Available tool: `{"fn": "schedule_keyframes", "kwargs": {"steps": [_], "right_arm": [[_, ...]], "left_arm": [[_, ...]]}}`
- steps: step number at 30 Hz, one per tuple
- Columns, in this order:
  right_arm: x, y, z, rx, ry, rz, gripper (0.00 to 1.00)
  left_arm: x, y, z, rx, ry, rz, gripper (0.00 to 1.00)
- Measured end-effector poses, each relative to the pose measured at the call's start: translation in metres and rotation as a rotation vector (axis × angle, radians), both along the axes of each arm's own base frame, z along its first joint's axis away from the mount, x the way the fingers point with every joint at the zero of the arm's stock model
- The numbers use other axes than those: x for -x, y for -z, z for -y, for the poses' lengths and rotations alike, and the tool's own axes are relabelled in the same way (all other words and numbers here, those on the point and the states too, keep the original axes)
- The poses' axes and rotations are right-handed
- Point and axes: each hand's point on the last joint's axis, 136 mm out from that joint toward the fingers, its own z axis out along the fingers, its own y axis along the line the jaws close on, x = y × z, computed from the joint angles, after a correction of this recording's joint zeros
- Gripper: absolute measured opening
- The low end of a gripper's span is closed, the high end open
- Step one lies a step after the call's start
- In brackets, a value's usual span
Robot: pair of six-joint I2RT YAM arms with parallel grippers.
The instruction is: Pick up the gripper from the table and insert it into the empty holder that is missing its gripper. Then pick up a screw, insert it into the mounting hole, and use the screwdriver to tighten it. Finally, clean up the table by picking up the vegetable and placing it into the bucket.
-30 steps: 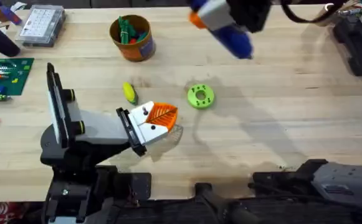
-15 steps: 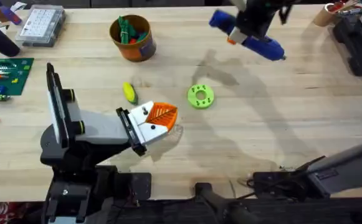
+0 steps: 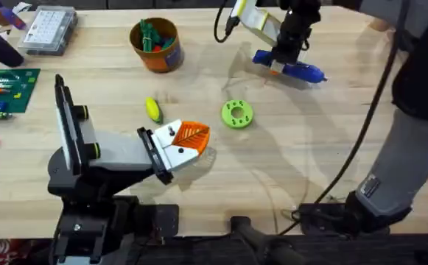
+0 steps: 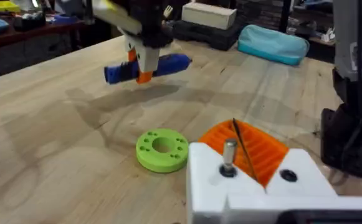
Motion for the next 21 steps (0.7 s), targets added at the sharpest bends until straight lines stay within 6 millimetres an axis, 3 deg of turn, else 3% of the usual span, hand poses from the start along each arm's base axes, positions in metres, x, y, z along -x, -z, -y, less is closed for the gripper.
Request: {"fn": "schedule_keyframes", "kwargs": {"steps": [6,12,21], "right_arm": [[-0.013,0.005,-0.004,0.004,-0.070,0.034,0.034],[-0.010,0.030,-0.003,0.031,-0.118,-0.023,0.034],[-0.005,0.031,-0.002,0.044,-0.136,-0.044,0.033]], "left_arm": [[0.000,0.000,0.000,0.000,0.000,0.000,0.018],[0.000,0.000,0.000,0.000,0.000,0.000,0.006],[0.000,0.000,0.000,0.000,0.000,0.000,0.005]]}}
